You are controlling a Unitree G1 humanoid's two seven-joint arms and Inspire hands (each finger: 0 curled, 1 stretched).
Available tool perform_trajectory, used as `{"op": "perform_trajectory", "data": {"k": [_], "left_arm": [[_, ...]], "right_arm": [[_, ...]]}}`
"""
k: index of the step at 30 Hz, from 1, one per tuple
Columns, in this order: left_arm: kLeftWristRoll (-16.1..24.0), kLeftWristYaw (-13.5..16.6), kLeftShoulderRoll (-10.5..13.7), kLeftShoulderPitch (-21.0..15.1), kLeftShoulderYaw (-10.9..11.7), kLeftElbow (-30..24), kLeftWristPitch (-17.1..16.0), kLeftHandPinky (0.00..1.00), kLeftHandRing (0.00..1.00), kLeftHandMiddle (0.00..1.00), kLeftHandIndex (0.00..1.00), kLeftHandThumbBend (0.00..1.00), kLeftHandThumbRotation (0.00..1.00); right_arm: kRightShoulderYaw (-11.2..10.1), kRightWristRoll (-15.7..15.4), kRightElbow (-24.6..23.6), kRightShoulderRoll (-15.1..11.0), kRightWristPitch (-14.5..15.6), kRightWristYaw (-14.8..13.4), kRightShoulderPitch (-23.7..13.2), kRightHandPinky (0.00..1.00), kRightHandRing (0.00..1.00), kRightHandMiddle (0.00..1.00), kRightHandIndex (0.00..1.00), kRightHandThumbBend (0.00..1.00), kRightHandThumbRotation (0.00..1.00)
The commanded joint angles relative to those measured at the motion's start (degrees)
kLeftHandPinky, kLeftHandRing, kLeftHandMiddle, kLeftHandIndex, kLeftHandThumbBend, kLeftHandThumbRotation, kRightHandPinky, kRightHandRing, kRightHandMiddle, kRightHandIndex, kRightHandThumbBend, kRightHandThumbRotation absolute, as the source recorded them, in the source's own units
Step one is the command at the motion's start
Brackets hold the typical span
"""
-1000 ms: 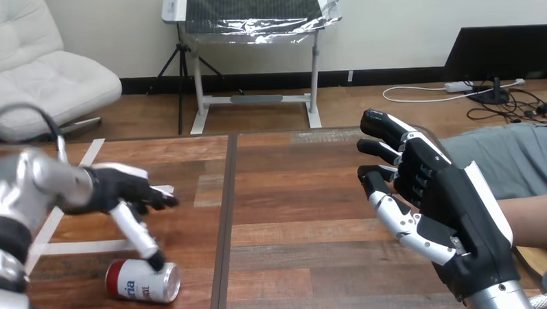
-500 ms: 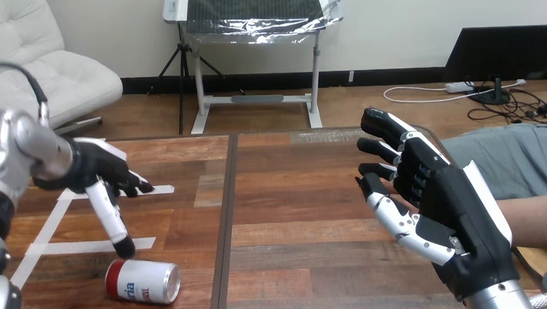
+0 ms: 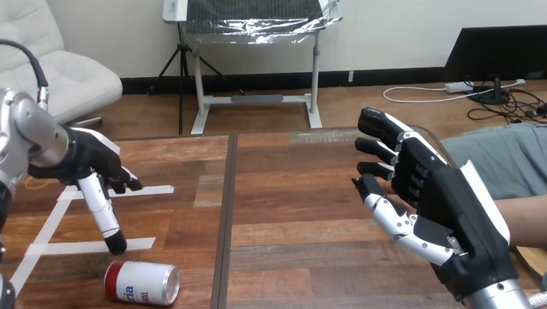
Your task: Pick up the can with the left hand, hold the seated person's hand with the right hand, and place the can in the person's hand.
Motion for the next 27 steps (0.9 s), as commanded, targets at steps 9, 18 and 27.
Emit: {"op": "perform_trajectory", "data": {"k": [9, 18, 27], "left_arm": [[-0.60, 1.22, -0.08, -0.52, -0.78, -2.63, -1.03, 1.00, 0.98, 0.97, 0.95, 0.98, 0.24], [-2.52, 3.58, -0.79, 2.94, -0.28, -3.35, -5.33, 0.95, 0.92, 0.93, 0.92, 0.95, 0.24], [-6.46, 4.65, -1.54, 7.10, 0.51, -5.70, -7.09, 0.92, 0.91, 0.92, 0.91, 0.93, 0.22]], "right_arm": [[0.07, -0.26, -3.20, -0.43, 1.38, 0.06, -2.93, 0.81, 0.87, 0.91, 0.88, 0.33, 0.02], [-0.06, -0.03, -3.60, -0.55, 1.88, 0.37, -3.01, 0.81, 0.87, 0.91, 0.88, 0.34, 0.03], [-0.37, -0.22, -3.44, -0.88, 1.47, 0.60, -3.22, 0.80, 0.87, 0.90, 0.88, 0.35, 0.03]]}}
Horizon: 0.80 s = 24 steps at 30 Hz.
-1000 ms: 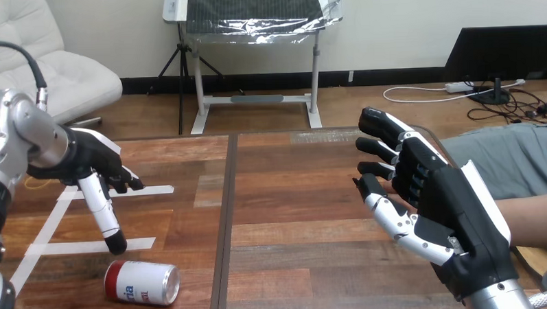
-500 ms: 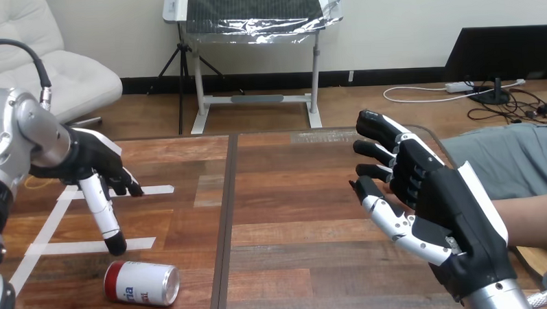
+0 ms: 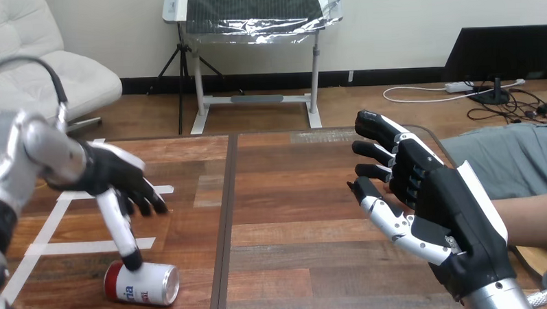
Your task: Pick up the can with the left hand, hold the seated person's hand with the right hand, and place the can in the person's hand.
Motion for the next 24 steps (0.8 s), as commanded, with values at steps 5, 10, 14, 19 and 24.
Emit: {"op": "perform_trajectory", "data": {"k": [5, 10, 14, 19, 24], "left_arm": [[-3.52, 2.03, -0.85, 5.32, 1.16, -8.00, 0.31, 0.92, 0.92, 0.92, 0.90, 0.94, 0.21], [-5.51, 2.29, -0.46, 8.01, 2.18, -12.40, 1.24, 0.90, 0.92, 0.92, 0.90, 0.93, 0.18], [-6.64, 2.66, -0.17, 9.56, 2.70, -14.93, 2.25, 0.89, 0.92, 0.92, 0.90, 0.92, 0.17], [-7.36, 3.04, 0.25, 10.90, 2.82, -17.60, 3.04, 0.87, 0.92, 0.93, 0.91, 0.92, 0.15], [-7.65, 3.17, 0.63, 11.81, 2.94, -19.77, 3.88, 0.86, 0.94, 0.94, 0.92, 0.92, 0.16]], "right_arm": [[-0.60, 0.02, -2.63, -0.99, -0.39, 0.36, -3.13, 0.80, 0.87, 0.90, 0.87, 0.35, 0.03], [-0.77, 0.26, -2.69, -1.13, -0.08, 0.57, -3.16, 0.80, 0.87, 0.90, 0.87, 0.35, 0.03], [-0.85, 0.30, -2.71, -1.14, 0.04, 0.68, -3.21, 0.80, 0.87, 0.91, 0.88, 0.34, 0.03], [-0.83, 0.12, -2.77, -1.05, 0.16, 0.59, -3.33, 0.81, 0.88, 0.91, 0.88, 0.34, 0.03], [-0.78, 0.17, -2.55, -1.01, -0.03, 0.66, -3.55, 0.80, 0.87, 0.91, 0.88, 0.34, 0.03]]}}
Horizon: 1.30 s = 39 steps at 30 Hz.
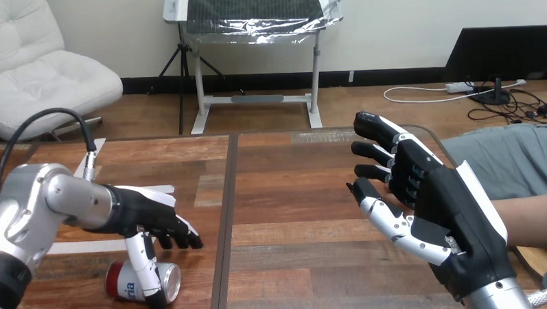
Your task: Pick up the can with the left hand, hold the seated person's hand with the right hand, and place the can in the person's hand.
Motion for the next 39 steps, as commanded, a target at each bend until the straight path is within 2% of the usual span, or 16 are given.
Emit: {"op": "perform_trajectory", "data": {"k": [1, 8, 26, 34, 39], "left_arm": [[-1.19, 1.67, 1.03, -1.50, 2.69, -5.06, 0.92, 0.86, 0.94, 0.94, 0.92, 0.92, 0.16], [-1.62, 2.19, 1.19, -0.91, 2.90, -5.56, 0.74, 0.85, 0.94, 0.95, 0.92, 0.93, 0.15], [0.66, 2.77, 1.22, -0.69, 1.90, -6.37, 1.91, 0.84, 0.93, 0.93, 0.92, 0.91, 0.11], [2.22, 3.89, 1.35, -0.64, 1.34, -6.18, 1.21, 0.82, 0.89, 0.91, 0.89, 0.89, 0.10], [4.53, 5.91, 1.53, -0.51, 0.69, -5.89, 0.57, 0.81, 0.86, 0.89, 0.86, 0.89, 0.10]], "right_arm": [[-0.60, 0.16, -2.49, -0.82, -0.20, 0.13, -3.48, 0.80, 0.87, 0.91, 0.88, 0.34, 0.02], [-0.62, 0.22, -2.18, -0.89, -0.45, 0.37, -3.73, 0.80, 0.87, 0.91, 0.88, 0.33, 0.01], [-0.81, -0.26, -2.70, -1.00, 0.38, 0.18, -3.80, 0.79, 0.87, 0.90, 0.88, 0.34, 0.00], [-0.92, -0.55, -2.76, -1.28, 0.49, 0.16, -3.74, 0.80, 0.87, 0.91, 0.88, 0.34, 0.01], [-0.90, -0.18, -2.55, -1.38, 0.12, 0.22, -3.71, 0.80, 0.87, 0.91, 0.88, 0.34, 0.01]]}}
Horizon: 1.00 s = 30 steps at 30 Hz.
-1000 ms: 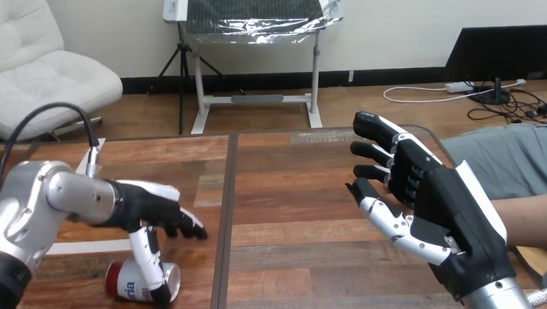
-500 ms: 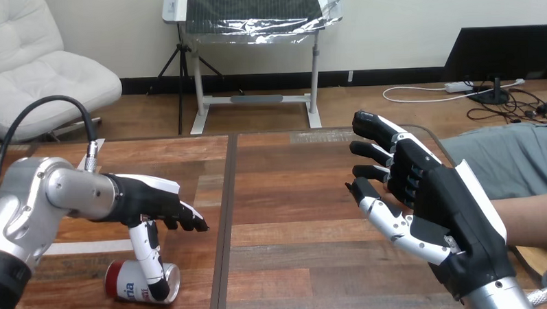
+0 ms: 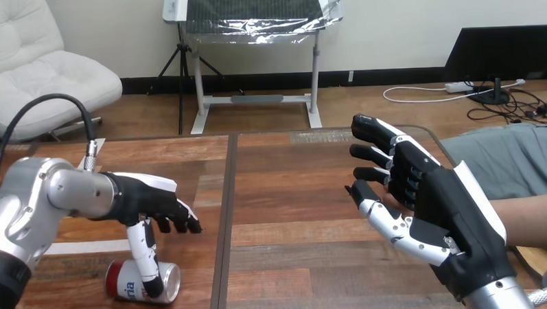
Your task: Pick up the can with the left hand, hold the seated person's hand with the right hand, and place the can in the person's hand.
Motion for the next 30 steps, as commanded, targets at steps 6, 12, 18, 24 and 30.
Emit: {"op": "perform_trajectory", "data": {"k": [6, 12, 18, 24, 30], "left_arm": [[4.62, 3.94, 1.20, -0.95, -1.09, -1.72, -0.52, 0.78, 0.83, 0.86, 0.82, 0.88, 0.12], [6.34, 4.98, 1.20, -0.63, -1.28, -1.64, -1.21, 0.75, 0.80, 0.83, 0.80, 0.87, 0.13], [6.66, 5.63, 1.23, -0.21, -0.98, -1.55, -2.06, 0.74, 0.79, 0.82, 0.80, 0.86, 0.12], [7.02, 6.85, 1.67, 0.41, -0.79, -1.84, -3.39, 0.74, 0.79, 0.83, 0.80, 0.86, 0.11], [7.00, 8.39, 2.49, 0.97, -0.51, -2.15, -6.05, 0.72, 0.79, 0.83, 0.81, 0.87, 0.13]], "right_arm": [[-0.74, 0.23, -2.39, -0.50, -0.66, -0.37, -3.52, 0.80, 0.87, 0.90, 0.87, 0.34, 0.02], [-0.64, 0.56, -2.33, -0.53, -0.73, -0.39, -3.60, 0.79, 0.86, 0.90, 0.87, 0.34, 0.01], [-0.62, 0.81, -2.35, -0.61, -0.68, -0.26, -3.63, 0.79, 0.86, 0.90, 0.87, 0.34, 0.01], [-0.63, 0.93, -2.34, -0.70, -0.68, -0.12, -3.68, 0.79, 0.87, 0.90, 0.87, 0.33, 0.00], [-0.63, 1.00, -2.25, -0.78, -0.78, -0.04, -3.77, 0.79, 0.87, 0.90, 0.87, 0.33, 0.00]]}}
